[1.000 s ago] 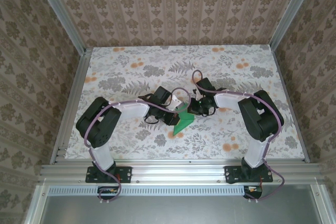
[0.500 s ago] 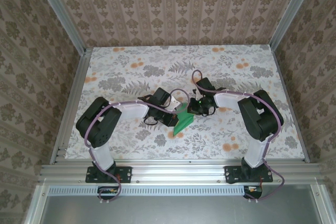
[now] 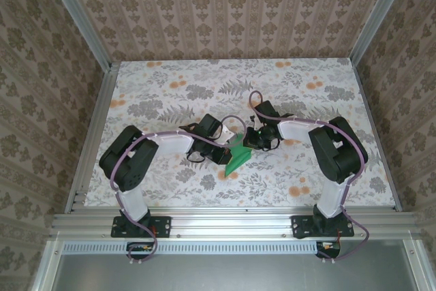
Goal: Fold a paper plane with a square sheet of paper (pick it up from the middle)
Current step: Third fold the triangle at the center of the table.
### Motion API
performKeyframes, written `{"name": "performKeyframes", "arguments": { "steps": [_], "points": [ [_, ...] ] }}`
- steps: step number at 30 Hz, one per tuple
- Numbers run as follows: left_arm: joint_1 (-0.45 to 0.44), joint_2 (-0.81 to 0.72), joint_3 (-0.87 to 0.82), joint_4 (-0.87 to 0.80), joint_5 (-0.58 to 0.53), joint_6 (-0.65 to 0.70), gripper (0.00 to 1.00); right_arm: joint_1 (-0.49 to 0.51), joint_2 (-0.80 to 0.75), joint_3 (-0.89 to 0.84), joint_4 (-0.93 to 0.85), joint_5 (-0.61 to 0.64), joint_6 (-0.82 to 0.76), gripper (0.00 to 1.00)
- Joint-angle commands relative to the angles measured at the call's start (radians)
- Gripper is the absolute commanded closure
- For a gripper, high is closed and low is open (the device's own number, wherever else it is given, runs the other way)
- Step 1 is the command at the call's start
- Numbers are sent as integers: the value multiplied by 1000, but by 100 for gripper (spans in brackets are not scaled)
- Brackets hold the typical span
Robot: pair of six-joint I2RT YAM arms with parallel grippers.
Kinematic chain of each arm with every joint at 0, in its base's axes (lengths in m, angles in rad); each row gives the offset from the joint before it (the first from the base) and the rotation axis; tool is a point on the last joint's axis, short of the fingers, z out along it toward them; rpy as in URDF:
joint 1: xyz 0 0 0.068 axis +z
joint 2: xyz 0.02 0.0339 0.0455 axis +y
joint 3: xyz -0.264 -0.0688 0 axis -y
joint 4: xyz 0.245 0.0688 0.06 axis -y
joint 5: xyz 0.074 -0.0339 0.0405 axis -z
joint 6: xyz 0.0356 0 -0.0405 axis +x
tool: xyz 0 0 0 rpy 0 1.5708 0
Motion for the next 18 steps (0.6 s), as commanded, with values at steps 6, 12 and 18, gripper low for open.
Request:
{"name": "performKeyframes", "arguments": {
  "steps": [6, 12, 18],
  "points": [
    [-6, 15, 21, -13, 17, 42, 98, -2, 43, -9, -56, 11, -4, 90],
    [-8, 4, 32, -14, 20, 42, 98, -3, 46, -14, -52, 11, 0, 90],
    [-9, 6, 44, -32, 17, 56, 98, -2, 46, -17, -49, 13, 1, 90]
  ]
}}
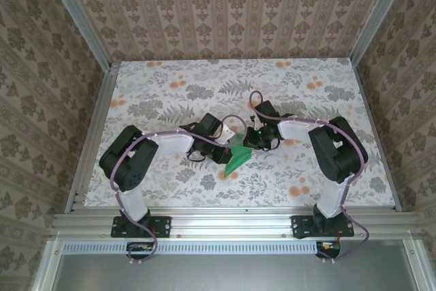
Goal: Fold a paper plane with a square sheet of paper (pick it up from the middle)
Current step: Third fold the triangle at the center of the table.
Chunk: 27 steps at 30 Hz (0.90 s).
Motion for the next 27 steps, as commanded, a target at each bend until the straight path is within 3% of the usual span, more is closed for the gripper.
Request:
{"name": "performKeyframes", "arguments": {
  "steps": [1, 13, 20, 27],
  "points": [
    [-8, 14, 32, -28, 19, 35, 98, 1, 43, -16, -50, 20, 1, 90],
    [-10, 70, 8, -23, 1, 27, 98, -1, 19, -5, -56, 4, 3, 89],
    [-13, 63, -8, -29, -15, 22, 99, -7, -149, -24, -62, 20, 35, 85],
    [-13, 52, -9, -24, -12, 20, 99, 9, -199, -181, 157, -127, 185, 91]
  ]
}}
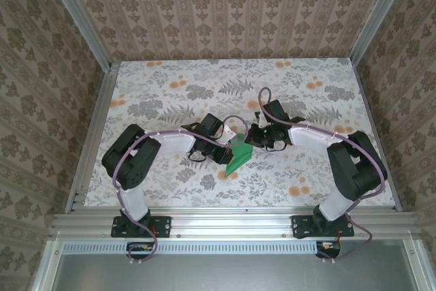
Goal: Fold a paper plane with a square sheet of paper (pick it up from the middle)
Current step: Third fold the triangle at the center of the table.
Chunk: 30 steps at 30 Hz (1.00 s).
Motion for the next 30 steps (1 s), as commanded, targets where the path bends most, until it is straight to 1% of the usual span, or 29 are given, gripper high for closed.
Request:
{"name": "performKeyframes", "arguments": {
  "steps": [1, 4, 7, 11, 14, 16, 23, 25, 27, 30],
  "points": [
    [-8, 23, -13, -32, -19, 14, 99, 19, 19, -85, 120, -95, 118, 91],
    [-8, 19, -12, -36, -16, 15, 99, 43, 49, -105, 159, -94, 150, 92],
    [-7, 19, -10, -43, -13, 21, 99, 45, 69, -110, 177, -95, 163, 92],
    [-8, 19, -9, -47, -15, 26, 99, 48, 80, -87, 124, -98, 137, 92],
    [-8, 22, -4, -50, -15, 25, 99, 50, 83, -82, 68, -60, 113, 92],
    [-8, 20, -4, -47, -15, 25, 99, 50, 85, -94, 61, -46, 101, 92],
    [-9, 38, -6, -52, -17, 26, 100, 48, 151, -128, 132, -22, 82, 92],
    [-11, 42, -6, -60, -22, 29, 100, 48, 159, -134, 127, -11, 78, 92],
    [-12, 40, -14, -60, -28, 28, 100, 47, 138, -135, 102, -5, 69, 92],
    [-11, 36, -22, -56, -33, 24, 100, 46, 64, -140, 84, -3, 70, 91]
  ]
}}
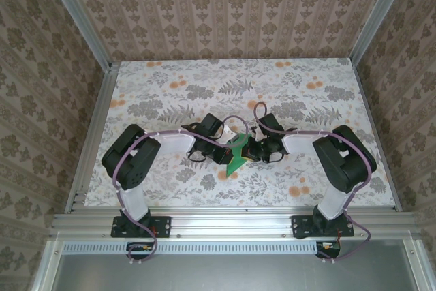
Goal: Fold a paper plane with a square sheet of paper (pick it up from the middle)
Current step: Third fold the triangle at the center of the table.
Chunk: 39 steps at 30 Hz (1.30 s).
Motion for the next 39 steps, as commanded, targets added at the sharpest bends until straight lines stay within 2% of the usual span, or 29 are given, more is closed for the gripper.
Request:
{"name": "performKeyframes", "arguments": {
  "steps": [1, 5, 18, 22, 29, 39],
  "points": [
    [-12, 34, -24, -53, -31, 24, 100, -1, -53, -32, -53, 58, -19, 91],
    [-12, 34, -21, -53, -29, 23, 100, -17, -105, -31, -45, 58, -11, 91],
    [-14, 30, -15, -59, -30, 25, 100, -32, 11, -113, 52, 85, -7, 92],
    [-14, 31, -11, -70, -31, 30, 100, -34, -18, -131, 59, 83, -1, 92],
    [-17, 32, -12, -71, -27, 30, 100, -72, -127, -120, 103, 13, 15, 91],
    [-16, 34, -4, -77, -29, 31, 100, -94, -34, -189, 248, -31, 68, 92]
  ]
}}
